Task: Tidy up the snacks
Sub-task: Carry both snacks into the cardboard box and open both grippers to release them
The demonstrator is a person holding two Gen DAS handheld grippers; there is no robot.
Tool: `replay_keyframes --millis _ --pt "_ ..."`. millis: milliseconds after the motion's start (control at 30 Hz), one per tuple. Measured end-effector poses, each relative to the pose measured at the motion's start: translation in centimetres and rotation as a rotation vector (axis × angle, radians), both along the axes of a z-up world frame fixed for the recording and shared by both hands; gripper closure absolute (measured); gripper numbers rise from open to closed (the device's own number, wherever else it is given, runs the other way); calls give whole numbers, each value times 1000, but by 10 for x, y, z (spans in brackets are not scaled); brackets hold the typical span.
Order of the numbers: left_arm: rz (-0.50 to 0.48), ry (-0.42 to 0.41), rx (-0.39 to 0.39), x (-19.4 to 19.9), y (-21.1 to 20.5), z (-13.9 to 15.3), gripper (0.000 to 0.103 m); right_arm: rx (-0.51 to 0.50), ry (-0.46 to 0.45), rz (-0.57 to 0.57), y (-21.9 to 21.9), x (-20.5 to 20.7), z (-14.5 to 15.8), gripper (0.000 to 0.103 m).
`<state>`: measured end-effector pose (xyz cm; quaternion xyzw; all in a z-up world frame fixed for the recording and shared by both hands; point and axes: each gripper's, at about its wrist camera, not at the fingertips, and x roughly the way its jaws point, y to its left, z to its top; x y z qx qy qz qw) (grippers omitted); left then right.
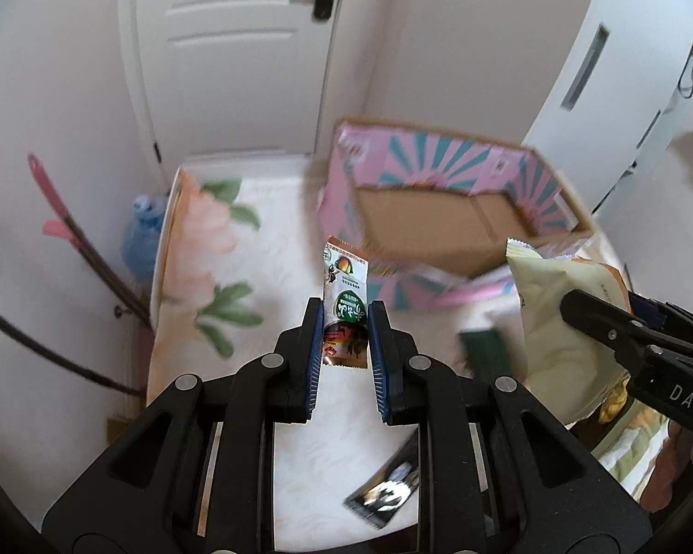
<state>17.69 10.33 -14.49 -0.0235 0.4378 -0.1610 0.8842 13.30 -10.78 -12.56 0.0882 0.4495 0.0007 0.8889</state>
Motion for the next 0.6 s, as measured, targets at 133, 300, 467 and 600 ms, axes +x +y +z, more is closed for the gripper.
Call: replay_keyframes --millis 133,300,467,600 --pt "-10 -40 -23 15 -29 27 86 1 -71 0 -28 8 27 51" --pt "-7 -48 -45 42 -74 44 86 2 -123 27 -64 32 39 51" --pt "-10 -8 -31 78 -125 36 86 10 -127 73 -102 68 32 51" --pt "16 78 -53 114 -154 11 86 29 -95 104 -128 97 15 51"
